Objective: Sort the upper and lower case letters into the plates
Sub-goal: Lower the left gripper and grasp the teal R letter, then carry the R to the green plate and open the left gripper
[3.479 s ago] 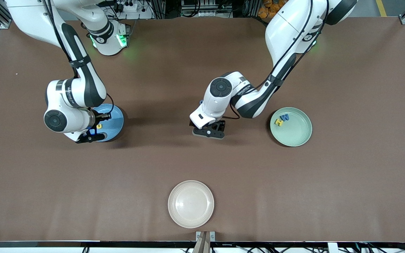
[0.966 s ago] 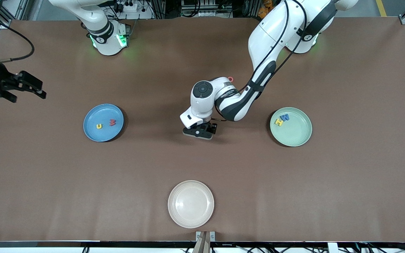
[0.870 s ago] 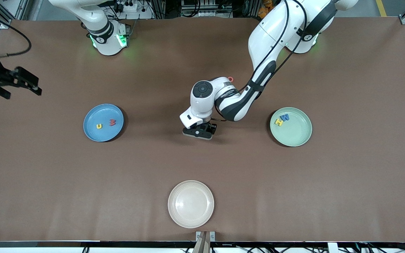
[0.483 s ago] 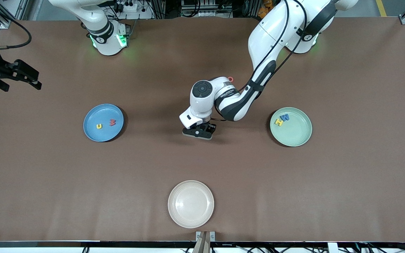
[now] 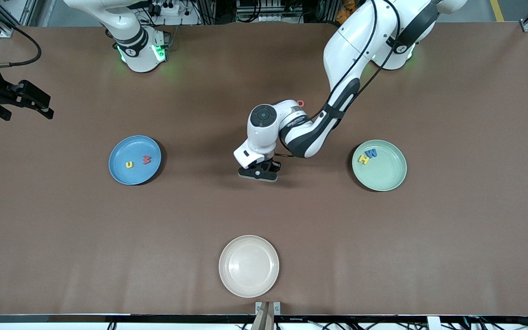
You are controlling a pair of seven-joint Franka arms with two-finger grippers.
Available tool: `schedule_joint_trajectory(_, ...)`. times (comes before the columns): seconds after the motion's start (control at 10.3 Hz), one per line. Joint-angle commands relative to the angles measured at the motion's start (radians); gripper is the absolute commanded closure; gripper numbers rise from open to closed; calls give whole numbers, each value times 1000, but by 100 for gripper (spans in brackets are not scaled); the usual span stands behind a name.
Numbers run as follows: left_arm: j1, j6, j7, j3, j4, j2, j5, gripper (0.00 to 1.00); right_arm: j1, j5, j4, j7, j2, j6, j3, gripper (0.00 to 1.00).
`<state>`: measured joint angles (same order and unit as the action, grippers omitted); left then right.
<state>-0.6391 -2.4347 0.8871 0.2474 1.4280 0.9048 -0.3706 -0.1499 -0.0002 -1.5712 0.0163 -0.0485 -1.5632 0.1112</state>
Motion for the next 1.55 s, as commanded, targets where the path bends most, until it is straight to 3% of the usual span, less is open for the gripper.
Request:
schedule_joint_trajectory(0.0,-8,47,32,-8,0,-1,-15,94,10,-11,-13,13,-13,-12,-8,0)
schedule_joint_trajectory(0.48,48,463,-72,39,8,-102,-2,100,9,-12,-15,13,-11,-5,-8,0)
schedule_joint_trajectory(0.68,82,610,-144,49,63,-170,-1,100,1,-14,-15,22,-2,-11,-8,0)
schedule_joint_trajectory(1.16,266,573,-390,75,429,-462,-1,100,-2,-14,-27,25,-4,-3,-10,0)
schedule_joint_trajectory(1.45,387,372,-503,82,653,-584,-4,100,-5,-12,-30,25,-2,-2,-11,0)
